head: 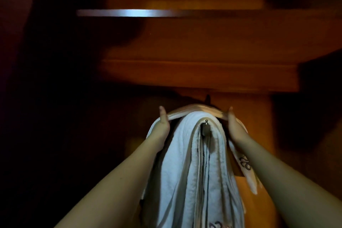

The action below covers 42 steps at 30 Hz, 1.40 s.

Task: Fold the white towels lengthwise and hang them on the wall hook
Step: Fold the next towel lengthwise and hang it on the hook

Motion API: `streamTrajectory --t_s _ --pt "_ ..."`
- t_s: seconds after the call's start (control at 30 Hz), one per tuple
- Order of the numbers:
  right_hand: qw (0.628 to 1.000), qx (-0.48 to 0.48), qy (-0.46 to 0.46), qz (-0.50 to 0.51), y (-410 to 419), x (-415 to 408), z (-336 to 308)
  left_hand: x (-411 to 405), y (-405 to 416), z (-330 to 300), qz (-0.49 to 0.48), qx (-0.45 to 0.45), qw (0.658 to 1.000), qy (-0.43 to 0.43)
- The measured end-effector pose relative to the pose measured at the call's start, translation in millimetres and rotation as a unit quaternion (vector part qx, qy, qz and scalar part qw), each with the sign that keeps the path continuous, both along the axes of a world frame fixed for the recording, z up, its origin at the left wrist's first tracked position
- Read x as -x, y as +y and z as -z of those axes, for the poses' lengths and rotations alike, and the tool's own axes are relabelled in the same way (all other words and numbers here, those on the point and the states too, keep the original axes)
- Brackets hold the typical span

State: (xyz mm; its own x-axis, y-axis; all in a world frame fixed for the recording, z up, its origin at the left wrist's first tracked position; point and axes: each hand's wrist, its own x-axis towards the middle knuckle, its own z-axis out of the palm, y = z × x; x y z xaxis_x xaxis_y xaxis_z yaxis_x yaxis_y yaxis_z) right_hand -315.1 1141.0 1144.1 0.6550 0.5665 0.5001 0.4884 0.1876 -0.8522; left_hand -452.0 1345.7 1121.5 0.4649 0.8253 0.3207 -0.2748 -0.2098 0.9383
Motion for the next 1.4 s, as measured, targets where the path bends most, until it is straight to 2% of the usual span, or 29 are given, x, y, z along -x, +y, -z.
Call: streamTrajectory --t_s 0.07,0.13,0.23,0.33,0.4,0.5,0.67,0.8,1.03,1.17,1.3,1.4 --pt "1.0 -0.021 0.019 0.009 1 -3 6 2 -9 0 0.004 0.017 1.0 0.026" --pt "0.997 -0.042 0.048 0.038 3 -3 5 -10 9 6 0.003 0.026 1.0 0.006" --pt "0.991 -0.069 0.094 0.065 5 -4 4 28 -46 -2 0.03 0.029 0.999 0.008" --pt "0.99 -0.042 0.077 0.107 0 -10 7 46 -71 -5 0.058 0.046 0.997 -0.025" --pt "0.99 -0.021 0.059 0.123 -3 -10 12 46 -63 2 0.036 0.072 0.995 -0.054" --pt "0.994 -0.003 0.069 0.079 1 -9 26 41 -51 14 -0.012 0.088 0.995 -0.048" --pt "0.991 -0.027 0.13 -0.004 9 -6 57 42 -74 32 -0.009 0.087 0.996 -0.007" --pt "0.986 -0.026 0.162 -0.027 6 15 63 43 -91 42 0.027 0.104 0.994 -0.007" --pt "0.974 -0.026 0.214 -0.064 -21 27 68 62 -92 58 0.018 0.144 0.989 -0.011" --pt "0.972 0.045 0.232 -0.02 -38 6 120 82 -89 91 0.026 0.188 0.98 0.052" --pt "0.961 0.135 0.231 0.065 -66 32 161 113 -84 129 0.055 0.216 0.963 0.149" --pt "0.958 0.176 0.202 0.103 -89 65 177 140 -94 152 0.086 0.193 0.95 0.232"
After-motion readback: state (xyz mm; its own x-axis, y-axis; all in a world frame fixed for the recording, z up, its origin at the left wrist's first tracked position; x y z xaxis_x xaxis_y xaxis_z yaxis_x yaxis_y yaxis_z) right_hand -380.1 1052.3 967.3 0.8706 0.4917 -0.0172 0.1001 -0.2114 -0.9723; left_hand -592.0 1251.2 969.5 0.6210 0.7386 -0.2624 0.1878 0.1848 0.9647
